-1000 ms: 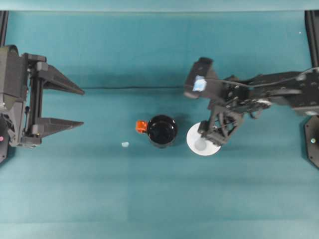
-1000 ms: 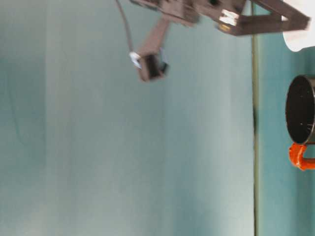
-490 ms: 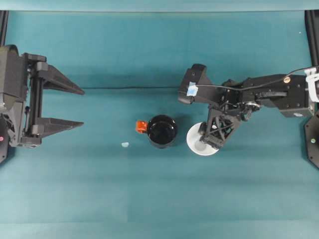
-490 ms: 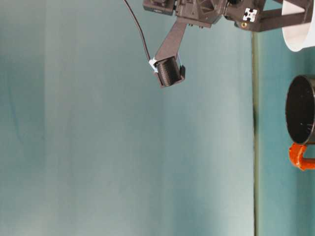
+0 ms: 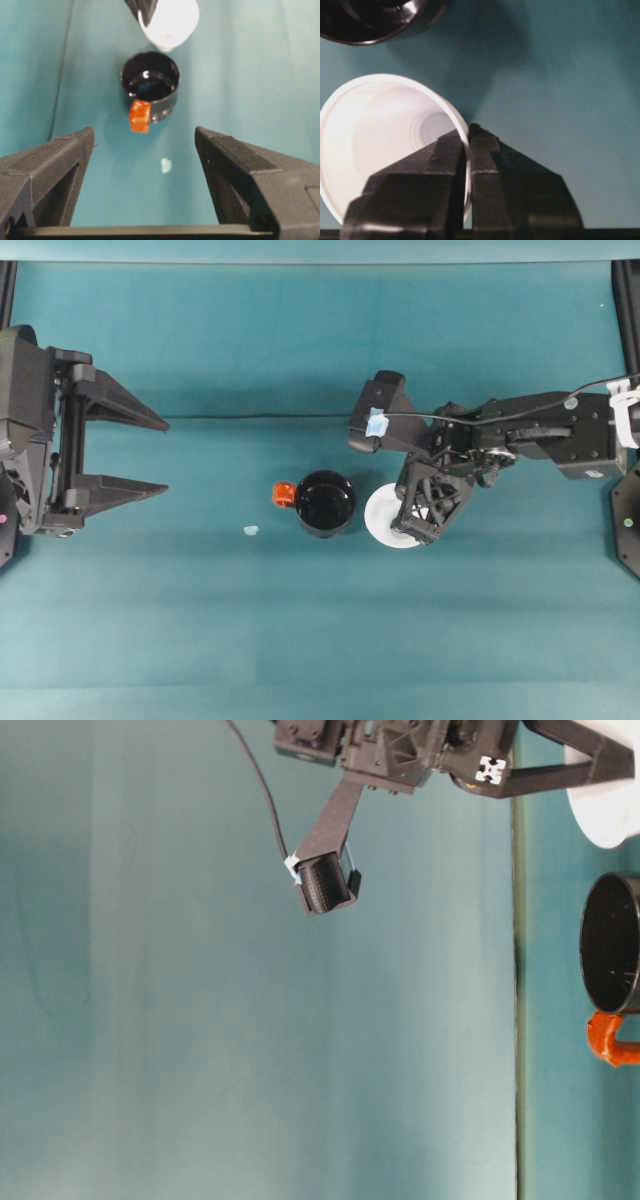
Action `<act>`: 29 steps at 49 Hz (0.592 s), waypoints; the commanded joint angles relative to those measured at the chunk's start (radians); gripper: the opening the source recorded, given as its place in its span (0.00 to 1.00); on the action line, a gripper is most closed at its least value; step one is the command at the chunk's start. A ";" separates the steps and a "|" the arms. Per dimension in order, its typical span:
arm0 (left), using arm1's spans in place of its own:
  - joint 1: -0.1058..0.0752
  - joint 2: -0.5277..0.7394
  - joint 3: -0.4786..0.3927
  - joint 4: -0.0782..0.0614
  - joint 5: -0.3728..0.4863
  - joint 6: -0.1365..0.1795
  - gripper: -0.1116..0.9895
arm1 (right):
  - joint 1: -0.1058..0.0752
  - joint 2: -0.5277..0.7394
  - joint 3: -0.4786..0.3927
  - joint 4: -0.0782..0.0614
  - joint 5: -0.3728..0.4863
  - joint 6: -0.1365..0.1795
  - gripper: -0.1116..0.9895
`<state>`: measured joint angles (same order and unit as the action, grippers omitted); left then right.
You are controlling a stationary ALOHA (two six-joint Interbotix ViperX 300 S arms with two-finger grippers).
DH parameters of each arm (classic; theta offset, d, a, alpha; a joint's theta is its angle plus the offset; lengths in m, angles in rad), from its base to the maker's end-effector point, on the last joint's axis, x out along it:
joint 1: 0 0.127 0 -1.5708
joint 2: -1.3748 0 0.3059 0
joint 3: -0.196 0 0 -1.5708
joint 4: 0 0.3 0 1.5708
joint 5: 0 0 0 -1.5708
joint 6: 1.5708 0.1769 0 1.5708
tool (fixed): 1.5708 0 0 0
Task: Put the paper cup into the moved red handle cup holder.
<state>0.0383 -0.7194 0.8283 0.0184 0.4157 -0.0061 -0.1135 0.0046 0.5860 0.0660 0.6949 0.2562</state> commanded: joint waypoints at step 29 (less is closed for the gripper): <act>-0.015 -0.003 -0.012 0.002 -0.012 -0.029 0.91 | -0.069 -0.118 -0.322 -0.003 0.198 0.003 0.01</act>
<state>0.0261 -0.7210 0.8283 0.0184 0.4126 -0.0337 -0.1887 -0.1258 0.3083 0.0629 0.9004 0.2562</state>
